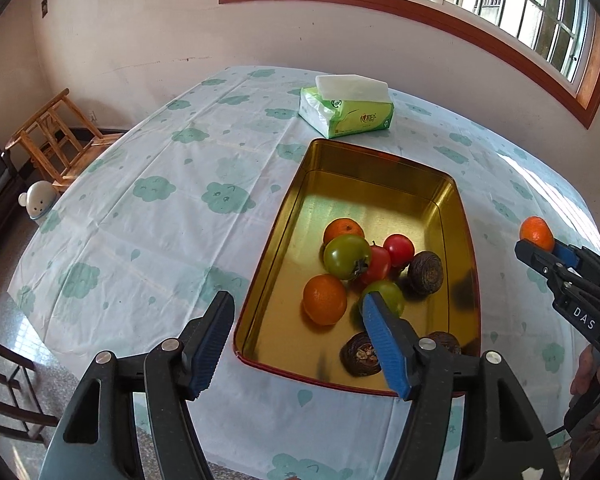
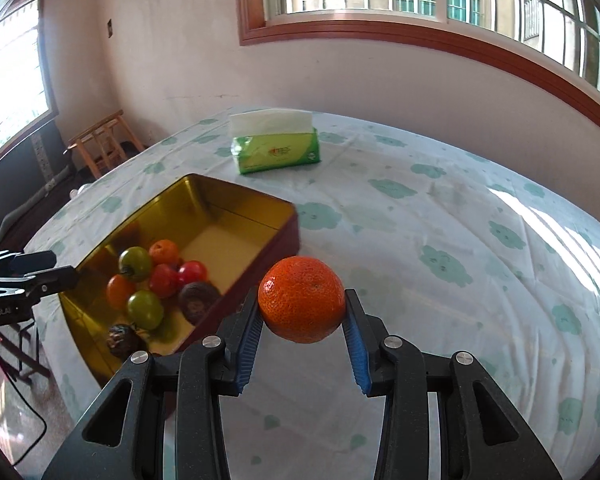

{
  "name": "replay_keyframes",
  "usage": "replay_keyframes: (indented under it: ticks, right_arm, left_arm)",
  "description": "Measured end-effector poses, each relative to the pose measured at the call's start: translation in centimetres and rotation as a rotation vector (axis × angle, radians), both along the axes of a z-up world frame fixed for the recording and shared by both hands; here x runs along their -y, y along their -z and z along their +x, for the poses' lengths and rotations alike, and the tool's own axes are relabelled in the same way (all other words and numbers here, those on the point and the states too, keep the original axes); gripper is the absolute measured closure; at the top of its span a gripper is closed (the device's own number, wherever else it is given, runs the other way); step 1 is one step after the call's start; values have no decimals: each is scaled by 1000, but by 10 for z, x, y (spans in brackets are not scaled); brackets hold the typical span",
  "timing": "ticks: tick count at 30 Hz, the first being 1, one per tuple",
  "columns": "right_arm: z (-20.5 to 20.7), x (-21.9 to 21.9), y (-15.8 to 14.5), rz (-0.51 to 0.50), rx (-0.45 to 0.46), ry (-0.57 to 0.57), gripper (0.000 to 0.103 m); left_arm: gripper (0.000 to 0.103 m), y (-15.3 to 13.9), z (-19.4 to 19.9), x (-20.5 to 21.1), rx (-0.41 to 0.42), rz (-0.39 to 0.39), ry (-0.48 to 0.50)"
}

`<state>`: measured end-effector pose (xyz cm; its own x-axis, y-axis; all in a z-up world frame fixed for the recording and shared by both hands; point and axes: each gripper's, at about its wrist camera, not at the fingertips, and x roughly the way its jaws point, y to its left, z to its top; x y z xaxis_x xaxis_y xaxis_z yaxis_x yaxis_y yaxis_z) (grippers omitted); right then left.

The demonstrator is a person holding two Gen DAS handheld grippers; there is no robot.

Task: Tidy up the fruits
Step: 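Carry the orange into the tin tray and open the right tool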

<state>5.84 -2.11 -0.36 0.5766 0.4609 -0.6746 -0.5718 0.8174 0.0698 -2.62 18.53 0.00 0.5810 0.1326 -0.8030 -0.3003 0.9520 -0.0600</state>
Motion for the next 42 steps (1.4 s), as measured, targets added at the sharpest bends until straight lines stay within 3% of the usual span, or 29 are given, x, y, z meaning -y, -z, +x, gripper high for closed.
replay_keyframes:
  ticks: [6, 15, 39, 42]
  right_arm:
    - [-17, -51, 4, -17, -6, -102, 63]
    - [-19, -89, 22, -67, -46, -138, 63]
    - [-12, -102, 33, -92, -88, -67, 61]
    - [-12, -101, 32, -90, -85, -63, 50]
  left_arm:
    - [38, 4, -11, -13, -12, 3, -30]
    - [32, 8, -20, -22, -20, 5, -54]
    - [32, 11, -26, -25, -34, 45, -77]
    - [32, 11, -25, -23, -38, 49, -75]
